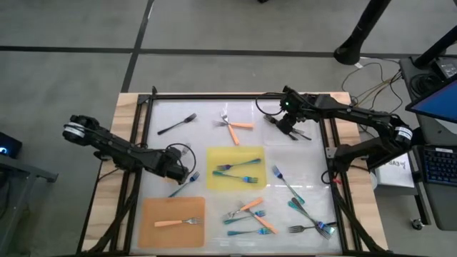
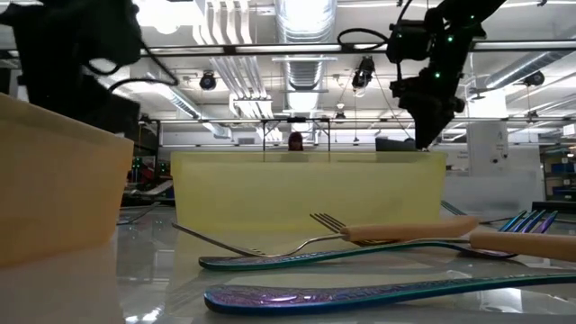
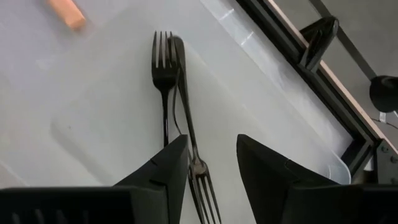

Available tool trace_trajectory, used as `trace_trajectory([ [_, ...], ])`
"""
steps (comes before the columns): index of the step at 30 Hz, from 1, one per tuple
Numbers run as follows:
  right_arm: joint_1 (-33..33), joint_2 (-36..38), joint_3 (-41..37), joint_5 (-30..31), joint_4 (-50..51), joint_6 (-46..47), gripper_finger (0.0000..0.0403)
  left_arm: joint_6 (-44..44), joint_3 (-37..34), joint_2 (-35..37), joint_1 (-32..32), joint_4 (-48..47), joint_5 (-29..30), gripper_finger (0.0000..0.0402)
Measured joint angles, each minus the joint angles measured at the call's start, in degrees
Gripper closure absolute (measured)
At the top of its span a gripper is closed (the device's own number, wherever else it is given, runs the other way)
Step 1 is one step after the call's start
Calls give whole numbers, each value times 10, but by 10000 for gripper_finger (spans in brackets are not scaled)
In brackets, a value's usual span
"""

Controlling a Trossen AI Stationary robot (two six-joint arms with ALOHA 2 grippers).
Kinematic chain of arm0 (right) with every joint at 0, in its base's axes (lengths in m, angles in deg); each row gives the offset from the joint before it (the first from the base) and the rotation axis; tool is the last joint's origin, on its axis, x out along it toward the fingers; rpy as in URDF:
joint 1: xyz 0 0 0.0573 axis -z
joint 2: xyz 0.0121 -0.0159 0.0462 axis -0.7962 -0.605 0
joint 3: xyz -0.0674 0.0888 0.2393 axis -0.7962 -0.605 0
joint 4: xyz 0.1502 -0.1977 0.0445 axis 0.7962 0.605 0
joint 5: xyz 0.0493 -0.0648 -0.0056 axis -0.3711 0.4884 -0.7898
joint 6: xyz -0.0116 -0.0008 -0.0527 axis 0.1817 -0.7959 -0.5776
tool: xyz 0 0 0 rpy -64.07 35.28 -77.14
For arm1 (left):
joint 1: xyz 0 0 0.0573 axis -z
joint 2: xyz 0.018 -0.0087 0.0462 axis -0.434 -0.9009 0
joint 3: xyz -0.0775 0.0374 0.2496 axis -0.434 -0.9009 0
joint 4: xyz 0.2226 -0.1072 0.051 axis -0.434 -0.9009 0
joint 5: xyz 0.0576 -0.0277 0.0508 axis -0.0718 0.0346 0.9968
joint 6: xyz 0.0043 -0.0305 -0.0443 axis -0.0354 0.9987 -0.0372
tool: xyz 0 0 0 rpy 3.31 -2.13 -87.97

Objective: Sort silverware by color (type)
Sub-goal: Put the orange fork into the orange bin

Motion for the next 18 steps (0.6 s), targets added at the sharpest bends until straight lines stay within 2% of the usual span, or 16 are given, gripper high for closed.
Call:
trace_trajectory([
  [8,0,0,0,0,46,12,277,-101,119,0,2,-12,46,369],
  [13,0,0,0,0,49,12,278,-220,214,-17,23,3,61,369],
  [15,0,0,0,0,49,11,278,-265,242,-32,38,4,52,367],
  [18,0,0,0,0,49,10,278,-335,272,-60,67,1,-15,360],
])
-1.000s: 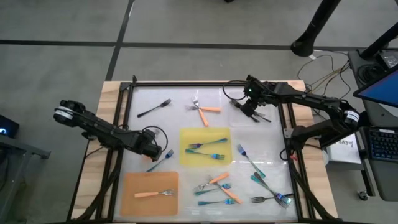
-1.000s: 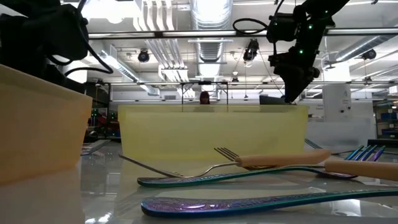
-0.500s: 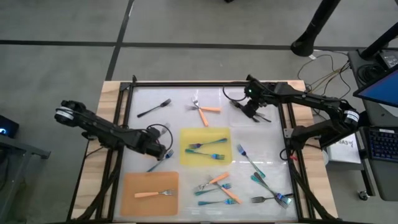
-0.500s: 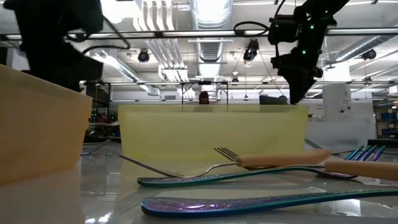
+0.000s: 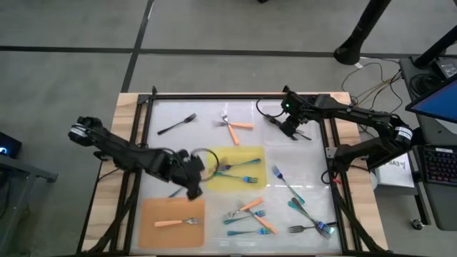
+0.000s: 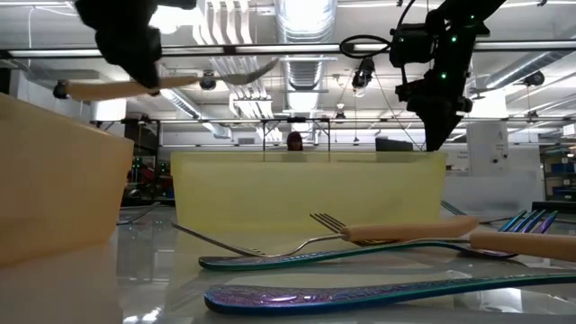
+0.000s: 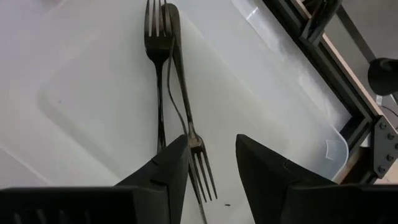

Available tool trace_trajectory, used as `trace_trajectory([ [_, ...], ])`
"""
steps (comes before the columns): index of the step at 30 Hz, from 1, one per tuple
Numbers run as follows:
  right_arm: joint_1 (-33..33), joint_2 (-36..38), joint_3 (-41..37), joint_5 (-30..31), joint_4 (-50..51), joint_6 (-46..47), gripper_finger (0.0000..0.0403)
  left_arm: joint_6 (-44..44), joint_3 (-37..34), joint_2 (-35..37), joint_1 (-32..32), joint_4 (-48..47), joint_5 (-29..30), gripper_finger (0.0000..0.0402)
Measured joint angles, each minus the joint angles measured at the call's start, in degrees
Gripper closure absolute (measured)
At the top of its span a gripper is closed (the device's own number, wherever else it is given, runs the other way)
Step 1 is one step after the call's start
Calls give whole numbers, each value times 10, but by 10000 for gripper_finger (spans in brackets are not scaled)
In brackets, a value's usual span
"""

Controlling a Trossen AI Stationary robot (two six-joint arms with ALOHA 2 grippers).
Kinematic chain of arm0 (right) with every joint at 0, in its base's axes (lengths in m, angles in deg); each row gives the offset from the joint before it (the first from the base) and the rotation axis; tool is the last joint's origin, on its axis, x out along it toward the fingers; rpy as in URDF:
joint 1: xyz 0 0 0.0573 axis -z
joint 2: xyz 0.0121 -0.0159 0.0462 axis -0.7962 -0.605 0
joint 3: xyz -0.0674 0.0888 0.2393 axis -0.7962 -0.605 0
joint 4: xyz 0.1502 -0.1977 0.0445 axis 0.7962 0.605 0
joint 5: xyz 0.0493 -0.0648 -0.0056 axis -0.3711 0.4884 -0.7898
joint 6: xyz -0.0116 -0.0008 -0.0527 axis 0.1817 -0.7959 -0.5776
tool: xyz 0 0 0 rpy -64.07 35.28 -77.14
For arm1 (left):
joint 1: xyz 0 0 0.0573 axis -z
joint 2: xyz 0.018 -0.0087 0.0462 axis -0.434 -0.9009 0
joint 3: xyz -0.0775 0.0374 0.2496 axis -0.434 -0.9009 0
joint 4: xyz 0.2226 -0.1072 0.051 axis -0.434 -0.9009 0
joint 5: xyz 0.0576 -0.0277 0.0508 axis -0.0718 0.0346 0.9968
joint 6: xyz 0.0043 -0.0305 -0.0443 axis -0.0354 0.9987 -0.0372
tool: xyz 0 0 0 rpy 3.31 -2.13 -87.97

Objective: Sort silverware by color (type)
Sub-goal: Put the orange fork into the orange bin

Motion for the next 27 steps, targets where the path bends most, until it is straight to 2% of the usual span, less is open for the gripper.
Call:
trace_trajectory([
  [3,0,0,0,0,0,-6,278,-22,27,-32,33,-1,-56,359],
  [11,0,0,0,0,-3,-8,278,8,117,-96,115,-38,-157,364],
  [15,0,0,0,0,-3,-6,278,57,123,-118,157,-99,-169,364],
  [19,0,0,0,0,-4,-9,278,131,119,-124,183,-155,-216,364],
  [22,0,0,0,0,-6,-10,278,158,116,-116,193,-155,-213,363],
  [27,0,0,0,0,-8,-10,278,194,116,-111,194,-159,-150,335],
])
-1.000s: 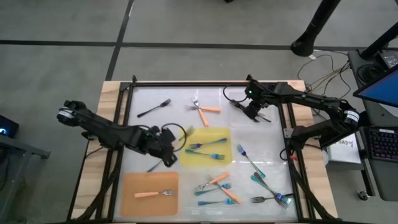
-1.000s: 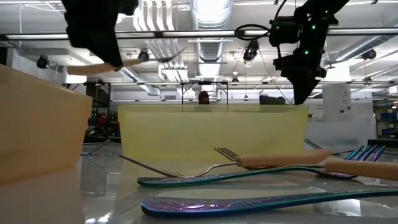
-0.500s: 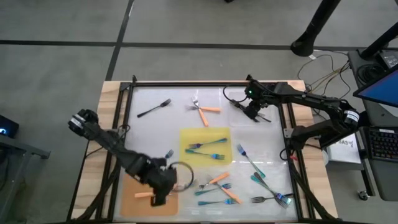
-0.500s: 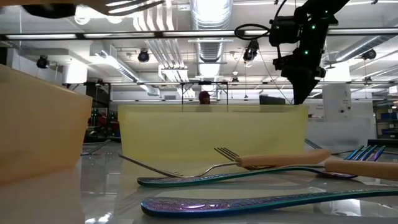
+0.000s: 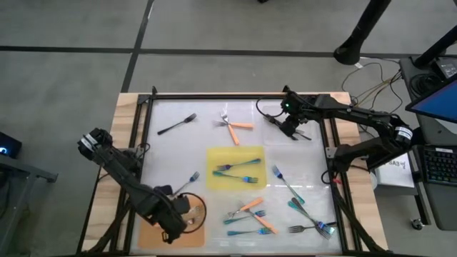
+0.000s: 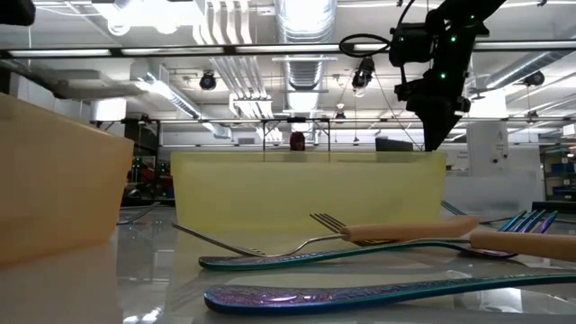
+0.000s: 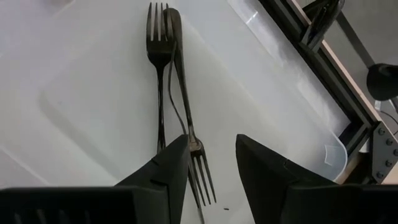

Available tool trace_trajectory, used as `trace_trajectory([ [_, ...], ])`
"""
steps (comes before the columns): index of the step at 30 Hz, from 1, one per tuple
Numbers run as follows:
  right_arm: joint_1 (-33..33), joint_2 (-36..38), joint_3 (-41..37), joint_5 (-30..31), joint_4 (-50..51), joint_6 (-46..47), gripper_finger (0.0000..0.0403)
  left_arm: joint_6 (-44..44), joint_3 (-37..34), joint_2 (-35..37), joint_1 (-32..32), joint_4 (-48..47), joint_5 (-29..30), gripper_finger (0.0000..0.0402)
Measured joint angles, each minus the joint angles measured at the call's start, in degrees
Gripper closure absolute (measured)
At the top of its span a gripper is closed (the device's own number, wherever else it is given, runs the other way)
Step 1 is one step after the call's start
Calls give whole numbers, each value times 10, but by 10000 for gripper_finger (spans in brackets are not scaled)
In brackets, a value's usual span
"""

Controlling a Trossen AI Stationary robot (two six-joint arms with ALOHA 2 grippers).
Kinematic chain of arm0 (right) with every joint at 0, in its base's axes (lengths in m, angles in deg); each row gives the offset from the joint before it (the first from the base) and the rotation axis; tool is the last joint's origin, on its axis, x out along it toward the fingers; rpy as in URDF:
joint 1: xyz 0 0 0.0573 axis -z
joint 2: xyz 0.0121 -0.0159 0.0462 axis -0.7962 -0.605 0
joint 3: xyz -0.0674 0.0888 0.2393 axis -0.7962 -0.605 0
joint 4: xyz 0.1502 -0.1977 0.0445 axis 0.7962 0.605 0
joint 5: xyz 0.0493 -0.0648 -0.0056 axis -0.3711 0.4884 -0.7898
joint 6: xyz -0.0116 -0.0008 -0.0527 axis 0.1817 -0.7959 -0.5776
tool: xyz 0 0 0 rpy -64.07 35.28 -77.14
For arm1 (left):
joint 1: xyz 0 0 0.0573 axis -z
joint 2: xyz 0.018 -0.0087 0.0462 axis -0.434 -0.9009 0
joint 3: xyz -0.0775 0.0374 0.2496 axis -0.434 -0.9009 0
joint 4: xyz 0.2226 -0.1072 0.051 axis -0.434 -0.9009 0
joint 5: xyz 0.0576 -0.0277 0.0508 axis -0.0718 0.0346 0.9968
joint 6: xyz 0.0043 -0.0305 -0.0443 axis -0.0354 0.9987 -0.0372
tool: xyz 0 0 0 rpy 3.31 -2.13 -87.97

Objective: Sort silverware by color (type)
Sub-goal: Put the orange fork into the orange bin, then put the blue fork into the yellow bin

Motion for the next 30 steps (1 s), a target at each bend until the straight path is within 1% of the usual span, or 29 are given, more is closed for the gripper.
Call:
trace_trajectory([
  [2,0,0,0,0,0,-2,278,24,0,0,0,-5,11,318],
  [7,0,0,0,0,0,-13,278,60,0,1,3,-6,9,286],
  [10,0,0,0,0,0,-15,278,47,2,1,4,-9,2,278],
  [12,0,0,0,-1,1,-10,278,14,10,1,4,-10,19,276],
  [14,0,0,0,-20,10,-4,278,-30,24,1,2,-10,61,275],
  [19,0,0,0,-148,82,5,278,-127,79,1,-5,-9,210,275],
  [21,-6,1,-5,-176,107,18,278,-157,100,1,-5,-14,264,275],
  [25,-32,7,-33,-180,123,47,278,-223,124,2,-4,-20,343,275],
  [27,-53,9,-47,-181,122,64,277,-253,127,2,-5,-23,362,274],
  [30,-93,9,-66,-180,118,89,277,-277,126,2,-9,-36,373,274],
])
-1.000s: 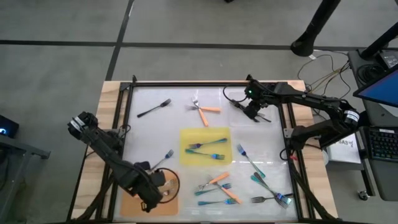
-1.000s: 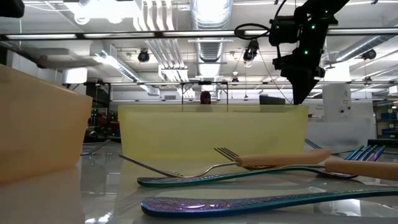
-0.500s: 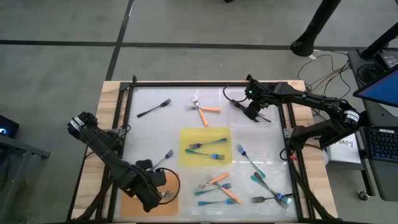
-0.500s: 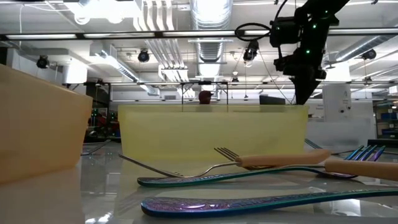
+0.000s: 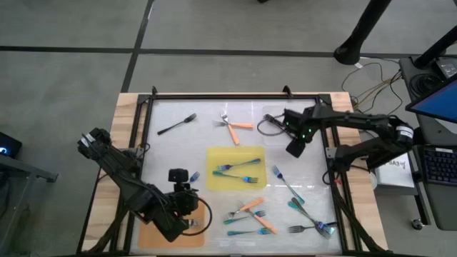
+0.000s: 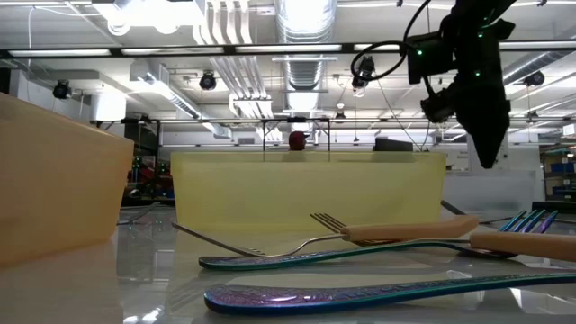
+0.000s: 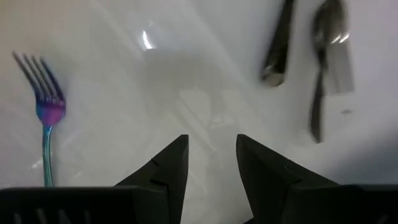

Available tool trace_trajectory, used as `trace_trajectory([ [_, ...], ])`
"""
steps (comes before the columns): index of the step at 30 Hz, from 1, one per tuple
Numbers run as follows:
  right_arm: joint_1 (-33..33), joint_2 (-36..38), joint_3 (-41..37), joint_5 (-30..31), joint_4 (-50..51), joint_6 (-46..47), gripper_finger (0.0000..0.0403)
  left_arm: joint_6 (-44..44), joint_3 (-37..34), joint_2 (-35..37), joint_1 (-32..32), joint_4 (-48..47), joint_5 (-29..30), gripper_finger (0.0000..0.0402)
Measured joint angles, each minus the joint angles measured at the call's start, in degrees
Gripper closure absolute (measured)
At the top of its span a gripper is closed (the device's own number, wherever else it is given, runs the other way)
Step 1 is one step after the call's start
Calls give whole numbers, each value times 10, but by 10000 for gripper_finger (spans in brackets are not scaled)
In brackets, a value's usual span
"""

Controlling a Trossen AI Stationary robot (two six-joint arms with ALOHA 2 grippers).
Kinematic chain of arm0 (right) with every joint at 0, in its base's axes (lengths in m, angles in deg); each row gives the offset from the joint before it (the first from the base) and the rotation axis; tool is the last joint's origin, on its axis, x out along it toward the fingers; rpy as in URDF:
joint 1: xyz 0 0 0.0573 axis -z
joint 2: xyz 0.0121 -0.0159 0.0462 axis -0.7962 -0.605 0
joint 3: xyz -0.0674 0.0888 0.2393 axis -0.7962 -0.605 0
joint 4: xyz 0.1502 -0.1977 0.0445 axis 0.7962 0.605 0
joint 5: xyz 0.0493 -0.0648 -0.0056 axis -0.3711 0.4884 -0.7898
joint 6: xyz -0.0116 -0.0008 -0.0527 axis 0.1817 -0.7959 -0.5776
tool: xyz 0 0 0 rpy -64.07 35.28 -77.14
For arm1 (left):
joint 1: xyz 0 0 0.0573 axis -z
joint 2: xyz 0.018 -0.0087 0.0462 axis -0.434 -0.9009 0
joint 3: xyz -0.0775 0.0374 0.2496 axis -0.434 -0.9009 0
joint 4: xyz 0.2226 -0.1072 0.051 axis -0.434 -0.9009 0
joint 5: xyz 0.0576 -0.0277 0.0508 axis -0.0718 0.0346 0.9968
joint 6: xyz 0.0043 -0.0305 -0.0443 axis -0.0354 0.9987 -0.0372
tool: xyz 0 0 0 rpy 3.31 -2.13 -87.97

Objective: Sort silverware by color (type)
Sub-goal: Put the blue fork into the yellow bin

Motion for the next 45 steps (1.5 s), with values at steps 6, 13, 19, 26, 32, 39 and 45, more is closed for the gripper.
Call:
trace_trajectory([
  [6,-100,0,-29,0,-34,76,277,10,-14,1,-13,-59,3,274],
  [13,-229,0,-48,6,-118,194,277,12,-50,44,-21,-75,25,275],
  [19,-324,-1,-51,66,-163,280,277,29,-140,175,-21,-59,90,292],
  [26,-386,-16,-51,112,-170,351,277,-25,-338,419,-21,153,134,321],
  [32,-407,-56,-52,122,-207,367,277,-197,-547,596,-22,492,114,324],
  [39,-421,-131,-52,120,-242,390,277,-456,-708,658,-22,861,123,324],
  [45,-427,-166,-48,102,-243,433,277,-520,-731,654,-22,1011,187,324],
])
